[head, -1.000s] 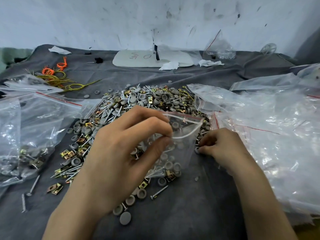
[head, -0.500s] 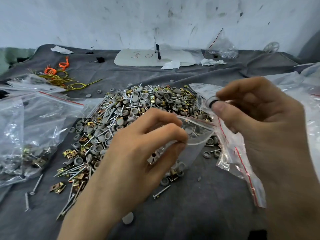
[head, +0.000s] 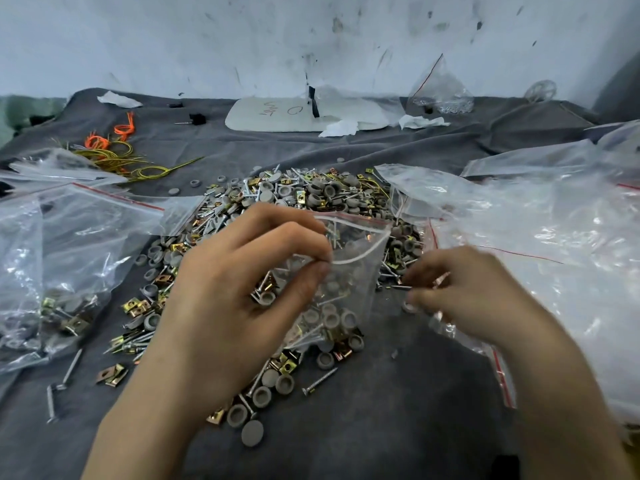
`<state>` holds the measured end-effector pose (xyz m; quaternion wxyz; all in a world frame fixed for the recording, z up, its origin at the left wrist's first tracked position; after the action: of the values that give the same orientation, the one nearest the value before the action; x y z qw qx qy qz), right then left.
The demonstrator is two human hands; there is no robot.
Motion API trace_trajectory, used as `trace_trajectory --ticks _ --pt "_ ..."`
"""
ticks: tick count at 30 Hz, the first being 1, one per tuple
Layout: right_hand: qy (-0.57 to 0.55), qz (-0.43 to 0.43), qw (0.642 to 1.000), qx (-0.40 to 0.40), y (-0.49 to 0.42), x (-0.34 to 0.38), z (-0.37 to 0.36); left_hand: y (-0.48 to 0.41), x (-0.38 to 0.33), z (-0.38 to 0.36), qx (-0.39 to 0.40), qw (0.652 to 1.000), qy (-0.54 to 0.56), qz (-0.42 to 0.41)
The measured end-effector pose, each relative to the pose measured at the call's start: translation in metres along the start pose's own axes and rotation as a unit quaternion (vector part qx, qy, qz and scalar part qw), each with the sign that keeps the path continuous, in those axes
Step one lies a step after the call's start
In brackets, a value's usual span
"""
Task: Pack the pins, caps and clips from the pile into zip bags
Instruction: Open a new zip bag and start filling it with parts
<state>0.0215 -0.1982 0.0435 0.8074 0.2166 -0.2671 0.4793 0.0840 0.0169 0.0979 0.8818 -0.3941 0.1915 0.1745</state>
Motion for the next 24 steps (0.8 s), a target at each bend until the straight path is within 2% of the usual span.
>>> trace_trajectory --ticks 2,7,10,14,16,19,24 --pt "0.074 -0.039 0.995 0.053 -0.009 -0.009 -0.017 0.0 0.001 0.001 -0.001 1.0 0.003 0.002" --pt "0.087 -0.059 0.992 0.07 -0.014 -0.015 -0.021 0.0 0.0 0.001 0.0 1.0 -0.003 -0.001" --pt "0.094 -0.045 0.993 0.053 -0.012 -0.011 -0.018 0.0 -0.001 0.001 0.001 1.0 -0.009 -0.005" --pt "0.058 -0.005 0.998 -0.007 -0.01 -0.005 -0.007 0.0 -0.002 0.001 0.007 1.0 -0.014 -0.008" --pt "0.037 -0.017 0.999 -0.035 -0.012 -0.009 -0.004 0.0 -0.002 0.001 0.007 1.0 -0.012 -0.005" --pt "0.043 -0.05 0.998 -0.025 -0.017 -0.02 -0.007 0.0 -0.001 0.002 0.007 1.0 -0.01 -0.004" --pt "0.06 -0.051 0.997 -0.014 -0.024 -0.02 -0.021 -0.001 -0.001 0.002 0.009 1.0 -0.007 -0.004"
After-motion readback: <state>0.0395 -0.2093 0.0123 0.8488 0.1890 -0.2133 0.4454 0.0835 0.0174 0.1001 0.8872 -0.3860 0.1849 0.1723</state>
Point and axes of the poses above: each hand's wrist, its own y-axis away from the middle knuckle, its own z-axis out of the back of the hand, x = y × z, the point moved 4 cm from there along -y, towards the middle knuckle, and after that the axes turned 3 degrees about x, right-handed, at the moved point
